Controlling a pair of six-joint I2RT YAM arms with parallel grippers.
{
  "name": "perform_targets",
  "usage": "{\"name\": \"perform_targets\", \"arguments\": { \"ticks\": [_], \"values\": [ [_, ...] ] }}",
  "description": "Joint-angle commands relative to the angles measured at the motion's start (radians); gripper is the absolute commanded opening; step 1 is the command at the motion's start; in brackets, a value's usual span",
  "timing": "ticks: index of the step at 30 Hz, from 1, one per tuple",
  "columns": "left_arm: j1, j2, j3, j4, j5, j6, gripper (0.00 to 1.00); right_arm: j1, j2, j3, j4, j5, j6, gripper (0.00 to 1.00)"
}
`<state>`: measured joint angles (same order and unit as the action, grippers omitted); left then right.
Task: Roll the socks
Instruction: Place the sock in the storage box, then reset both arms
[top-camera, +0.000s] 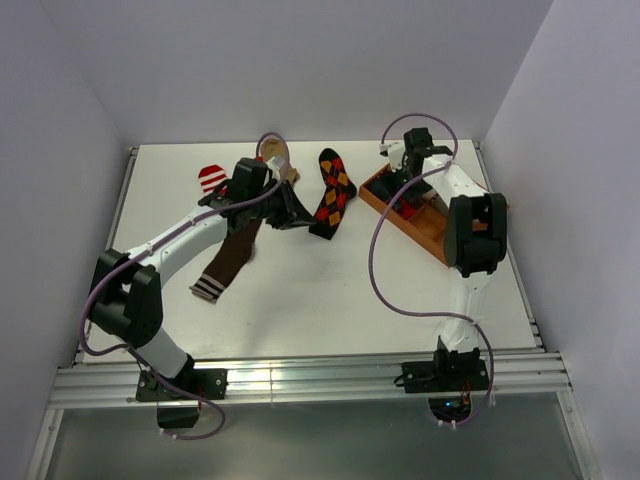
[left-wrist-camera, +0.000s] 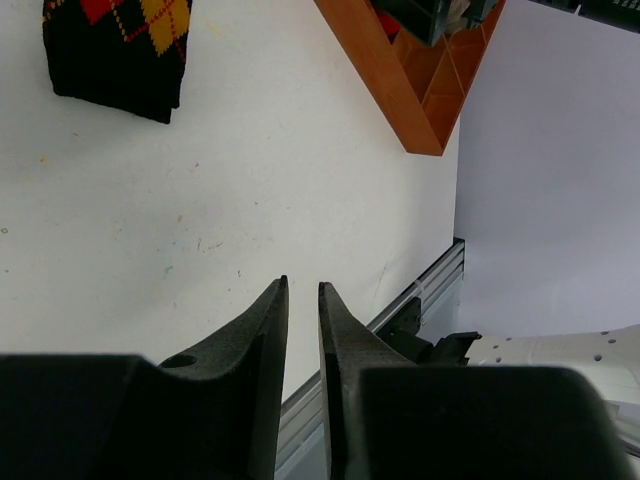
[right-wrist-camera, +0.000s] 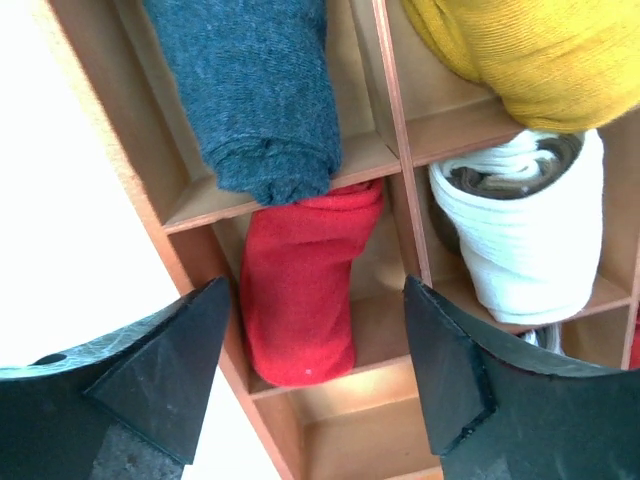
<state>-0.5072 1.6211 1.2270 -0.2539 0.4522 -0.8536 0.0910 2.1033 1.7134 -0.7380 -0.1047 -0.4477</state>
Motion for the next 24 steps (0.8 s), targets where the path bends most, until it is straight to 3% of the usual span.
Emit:
{"name": "perform_targets", "arguments": {
  "ticks": [1, 7, 12, 24],
  "values": [
    [0.004, 0.002, 0.054, 0.012, 0.025, 0.028, 0.24, 0.001, -0.092, 0.006, -0.031, -0.044, 0.017, 0.79],
    [0.004, 0.008, 0.072, 0.004, 0.028, 0.042, 0.24, -0.004, -0.155, 0.040, -0.047, -0.076, 0.027, 0.86],
    [0.004, -0.001, 0.088, -0.001, 0.019, 0.054, 0.25, -0.005, -0.252, 0.052, -0.057, -0.128, 0.043, 1.00],
    [0.004, -0.085, 0.063, -0.005, -0.004, 0.094, 0.31, -0.004, -0.637, -0.076, -0.035, -0.309, 0.092, 1.00]
  ]
}}
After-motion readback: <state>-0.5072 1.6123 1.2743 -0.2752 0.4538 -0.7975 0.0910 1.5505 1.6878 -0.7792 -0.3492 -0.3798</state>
